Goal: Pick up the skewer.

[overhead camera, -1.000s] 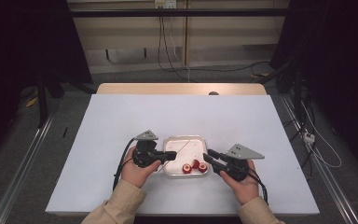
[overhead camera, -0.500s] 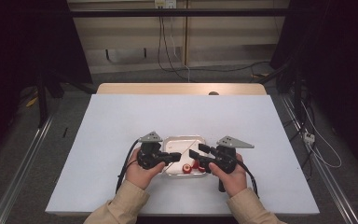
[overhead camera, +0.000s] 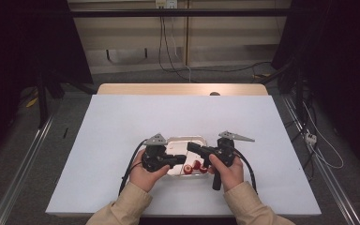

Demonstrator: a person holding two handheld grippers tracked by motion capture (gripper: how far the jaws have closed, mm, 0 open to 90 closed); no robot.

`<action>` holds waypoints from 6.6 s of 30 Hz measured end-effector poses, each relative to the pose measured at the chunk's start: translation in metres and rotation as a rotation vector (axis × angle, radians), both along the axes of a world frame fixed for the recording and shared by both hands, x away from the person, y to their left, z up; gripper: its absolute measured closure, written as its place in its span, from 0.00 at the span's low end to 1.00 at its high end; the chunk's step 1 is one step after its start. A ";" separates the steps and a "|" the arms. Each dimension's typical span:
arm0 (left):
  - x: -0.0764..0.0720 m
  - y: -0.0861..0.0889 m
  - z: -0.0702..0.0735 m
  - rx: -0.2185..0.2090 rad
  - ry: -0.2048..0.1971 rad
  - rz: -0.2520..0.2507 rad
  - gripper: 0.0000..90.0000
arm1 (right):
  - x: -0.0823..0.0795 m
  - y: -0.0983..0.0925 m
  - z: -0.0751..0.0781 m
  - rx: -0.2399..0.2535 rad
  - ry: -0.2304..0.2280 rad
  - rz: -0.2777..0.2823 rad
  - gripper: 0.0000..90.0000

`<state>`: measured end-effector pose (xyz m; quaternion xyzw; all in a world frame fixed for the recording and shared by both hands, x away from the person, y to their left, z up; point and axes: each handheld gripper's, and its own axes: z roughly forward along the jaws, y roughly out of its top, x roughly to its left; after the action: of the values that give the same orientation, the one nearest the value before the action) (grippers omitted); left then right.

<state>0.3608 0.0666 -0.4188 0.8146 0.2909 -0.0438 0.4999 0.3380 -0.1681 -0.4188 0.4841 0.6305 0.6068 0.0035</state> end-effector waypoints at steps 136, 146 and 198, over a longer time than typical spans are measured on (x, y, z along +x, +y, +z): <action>-0.002 0.040 -0.001 0.088 0.093 0.043 1.00 | 0.015 -0.016 -0.035 -0.189 0.082 -0.036 0.80; -0.019 0.021 -0.004 0.142 0.165 -0.060 1.00 | 0.023 -0.031 -0.001 -0.040 0.055 -0.112 0.80; -0.014 0.006 -0.007 0.133 0.225 -0.035 1.00 | 0.021 -0.008 0.009 0.108 0.105 -0.041 0.80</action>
<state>0.3464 0.0723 -0.4259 0.8410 0.3330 -0.1240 0.4080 0.3594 -0.1764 -0.4096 0.5277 0.5860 0.6135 -0.0434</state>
